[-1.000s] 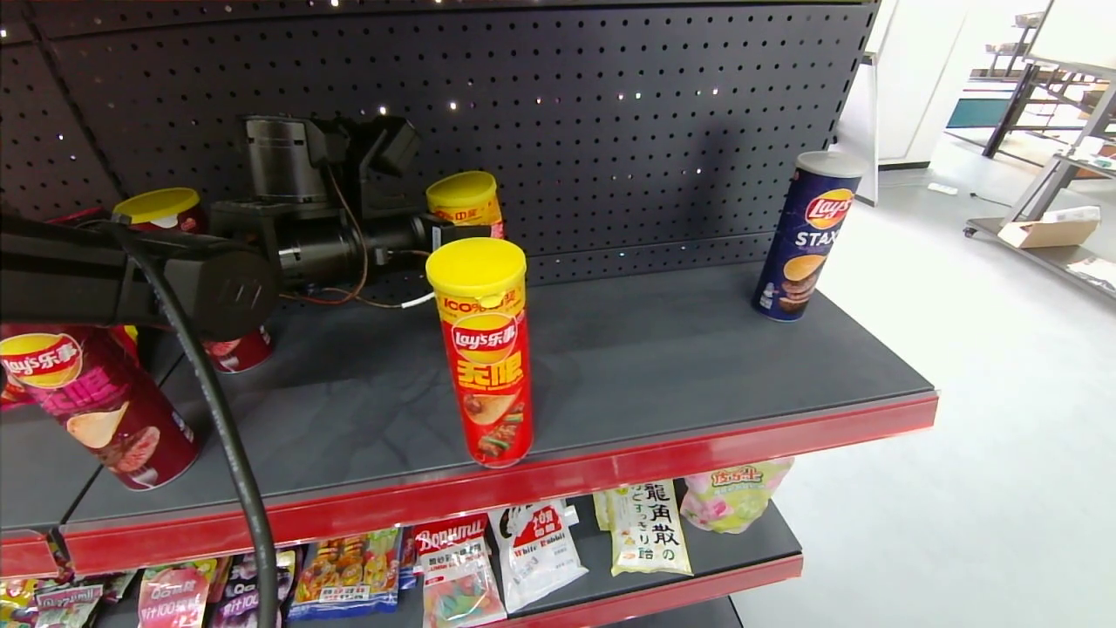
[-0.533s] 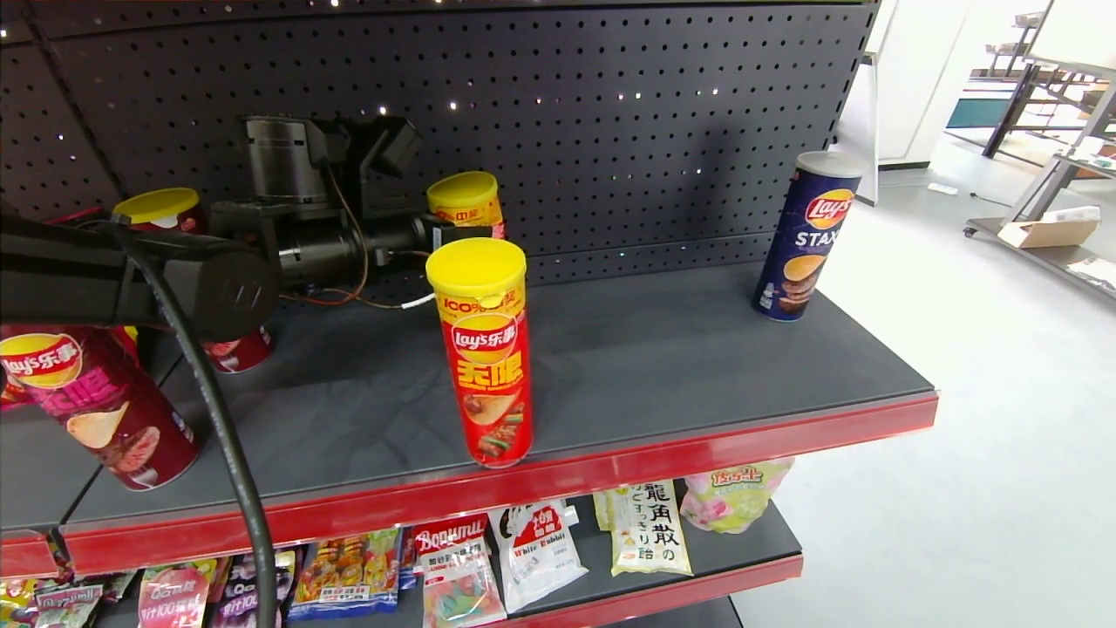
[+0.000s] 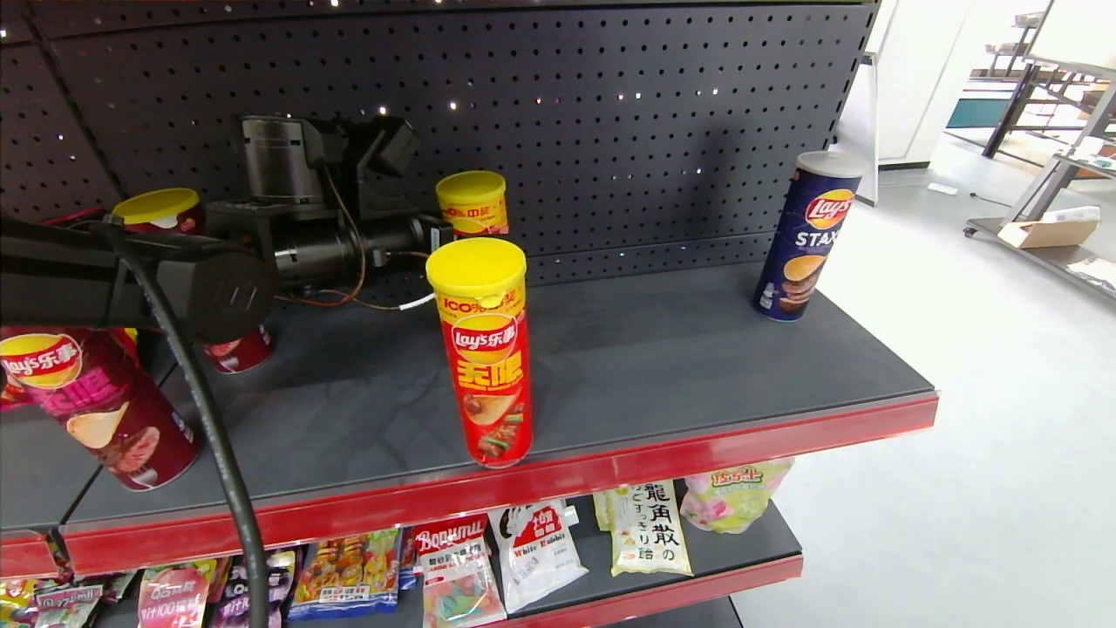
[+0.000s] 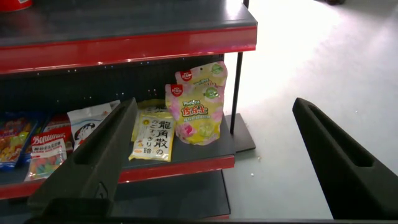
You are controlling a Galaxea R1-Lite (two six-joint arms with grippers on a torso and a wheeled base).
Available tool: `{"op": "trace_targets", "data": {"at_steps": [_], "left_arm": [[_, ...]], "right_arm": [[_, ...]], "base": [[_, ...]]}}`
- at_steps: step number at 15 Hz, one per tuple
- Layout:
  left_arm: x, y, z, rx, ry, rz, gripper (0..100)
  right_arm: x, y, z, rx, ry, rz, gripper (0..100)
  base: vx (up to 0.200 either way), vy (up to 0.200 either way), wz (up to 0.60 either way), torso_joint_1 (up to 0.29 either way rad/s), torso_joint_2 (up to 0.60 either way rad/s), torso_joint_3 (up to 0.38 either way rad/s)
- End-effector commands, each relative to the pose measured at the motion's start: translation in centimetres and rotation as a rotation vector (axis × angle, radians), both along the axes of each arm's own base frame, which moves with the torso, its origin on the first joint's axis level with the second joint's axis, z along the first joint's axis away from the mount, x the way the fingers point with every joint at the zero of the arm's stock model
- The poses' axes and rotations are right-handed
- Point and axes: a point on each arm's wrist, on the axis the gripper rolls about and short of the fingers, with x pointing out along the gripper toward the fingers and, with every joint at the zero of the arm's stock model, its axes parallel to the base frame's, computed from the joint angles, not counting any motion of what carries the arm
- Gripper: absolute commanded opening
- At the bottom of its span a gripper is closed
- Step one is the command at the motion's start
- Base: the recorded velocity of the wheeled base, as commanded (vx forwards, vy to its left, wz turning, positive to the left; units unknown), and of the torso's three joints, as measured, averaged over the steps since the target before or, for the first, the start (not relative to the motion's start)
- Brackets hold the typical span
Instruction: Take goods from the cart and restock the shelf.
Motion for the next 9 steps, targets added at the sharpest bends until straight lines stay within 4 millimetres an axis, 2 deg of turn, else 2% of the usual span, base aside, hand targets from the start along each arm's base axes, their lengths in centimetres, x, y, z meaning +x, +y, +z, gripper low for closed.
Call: {"op": "trace_targets", "data": {"at_steps": [1, 6, 9], "left_arm": [[-0.7, 0.3, 0.2, 0.001, 0.003, 0.002, 100], [-3.4, 1.9, 0.3, 0.007, 0.023, 0.022, 100], [-6.4, 3.8, 0.4, 0.012, 0.040, 0.054, 100]], "right_arm": [[0.0, 0.0, 0.0, 0.000, 0.001, 0.001, 100], [0.0, 0.0, 0.0, 0.000, 0.001, 0.001, 100], [0.0, 0.0, 0.0, 0.000, 0.000, 0.001, 100]], "base": [[0.000, 0.000, 0.00, 0.000, 0.00, 0.000], [0.000, 0.000, 0.00, 0.000, 0.00, 0.000], [0.000, 0.000, 0.00, 0.000, 0.00, 0.000]]}}
